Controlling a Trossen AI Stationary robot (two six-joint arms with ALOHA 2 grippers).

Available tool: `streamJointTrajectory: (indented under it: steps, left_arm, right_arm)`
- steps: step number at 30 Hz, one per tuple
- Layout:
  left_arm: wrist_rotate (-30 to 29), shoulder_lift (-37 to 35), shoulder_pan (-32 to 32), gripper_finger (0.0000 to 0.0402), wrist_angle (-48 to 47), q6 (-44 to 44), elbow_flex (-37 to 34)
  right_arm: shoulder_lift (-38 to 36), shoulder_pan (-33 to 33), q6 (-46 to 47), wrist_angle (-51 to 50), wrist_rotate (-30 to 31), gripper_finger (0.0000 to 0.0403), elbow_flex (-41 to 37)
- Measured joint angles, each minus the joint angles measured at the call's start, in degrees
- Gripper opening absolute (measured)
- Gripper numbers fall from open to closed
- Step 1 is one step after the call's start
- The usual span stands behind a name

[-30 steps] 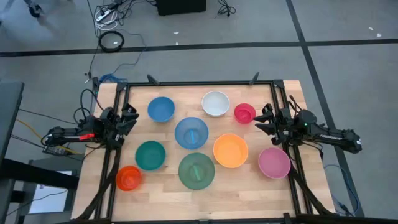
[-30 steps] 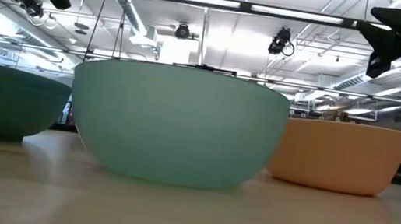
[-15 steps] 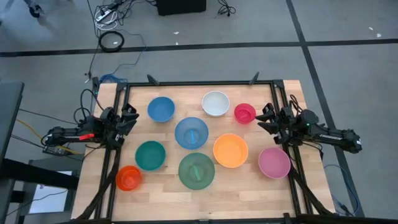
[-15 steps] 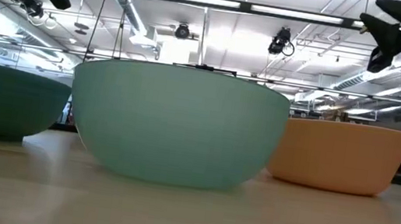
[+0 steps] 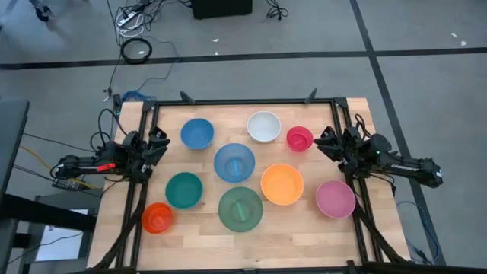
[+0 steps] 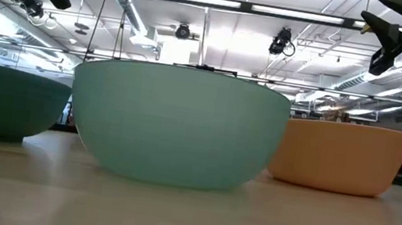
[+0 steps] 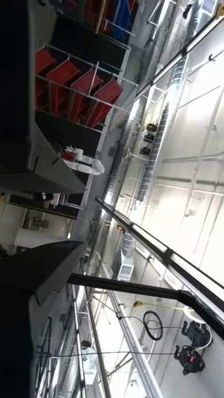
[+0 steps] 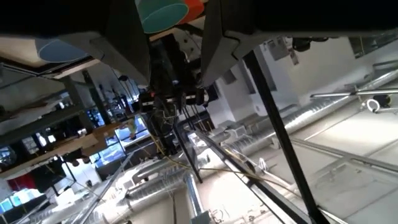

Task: Nest bowls inside each other
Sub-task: Stack the blue bowl on top of the light green bowl

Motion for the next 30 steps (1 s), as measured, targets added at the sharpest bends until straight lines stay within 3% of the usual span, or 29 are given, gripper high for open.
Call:
streamJointTrajectory:
  steps: [10,17,23,30]
  left_arm:
    - [-0.62,-0.02,0.0,0.0142,0.52,-0.47,0.0]
    - [-0.59,-0.02,0.0,0.0142,0.89,-7.41,0.0]
    - [-0.59,-0.02,0.0,0.0142,1.0,-6.4,0.0]
    - [-1.37,-0.02,0.0,0.0142,-1.26,-6.37,0.0]
  right_arm:
    - [0.0,0.0,0.04,0.95,0.0,0.0132,0.0]
    - [0.0,0.0,-0.04,0.97,-4.22,0.0132,0.0]
    - [0.0,-0.02,-5.89,0.99,-2.89,0.0132,0.0]
    - [0.02,-0.02,-0.07,1.4,-1.57,0.0132,0.01]
